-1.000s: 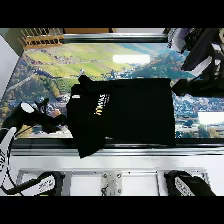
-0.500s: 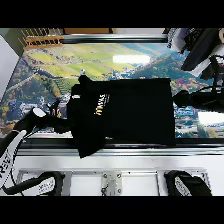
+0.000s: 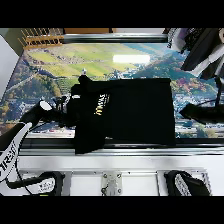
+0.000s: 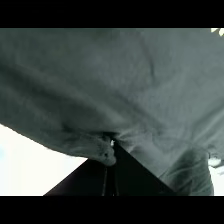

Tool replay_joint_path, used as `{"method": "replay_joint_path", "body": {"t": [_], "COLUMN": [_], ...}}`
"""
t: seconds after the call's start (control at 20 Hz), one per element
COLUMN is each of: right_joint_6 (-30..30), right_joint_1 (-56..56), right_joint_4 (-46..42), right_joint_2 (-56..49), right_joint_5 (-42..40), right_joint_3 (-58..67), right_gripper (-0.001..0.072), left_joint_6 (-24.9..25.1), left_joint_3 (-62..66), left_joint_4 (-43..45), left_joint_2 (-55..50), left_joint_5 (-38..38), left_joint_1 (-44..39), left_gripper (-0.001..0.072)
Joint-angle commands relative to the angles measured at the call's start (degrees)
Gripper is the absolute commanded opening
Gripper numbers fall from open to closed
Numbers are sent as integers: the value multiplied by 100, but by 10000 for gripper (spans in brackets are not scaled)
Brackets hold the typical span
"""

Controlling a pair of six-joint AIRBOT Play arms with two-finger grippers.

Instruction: Fold the clothes and pants, and hang the long-sleeved shirts on hangers.

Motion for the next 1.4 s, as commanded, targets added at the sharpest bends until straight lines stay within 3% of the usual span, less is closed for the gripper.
{"method": "replay_joint_path", "body": {"t": [0.0,0.3,0.65,1.35], "right_joint_6": [793,1847,3029,3047], "right_joint_1": [-1115,-1091,-850,-339], "right_joint_4": [4,-24,-249,-151], "right_joint_2": [4,4,-15,-782], "right_joint_5": [267,-409,-1683,-2481], "right_joint_3": [-1213,-2682,-2935,-2940], "right_gripper": [473,473,472,472], "left_joint_6": [17,15,15,15], "left_joint_3": [-310,-1150,-1320,-1318], "left_joint_4": [-17,-17,-17,-17], "left_joint_2": [162,1051,1513,1624], "left_joint_5": [-144,50,42,35], "left_joint_1": [48,-7,-7,-7], "left_gripper": [7,7,7,7]}}
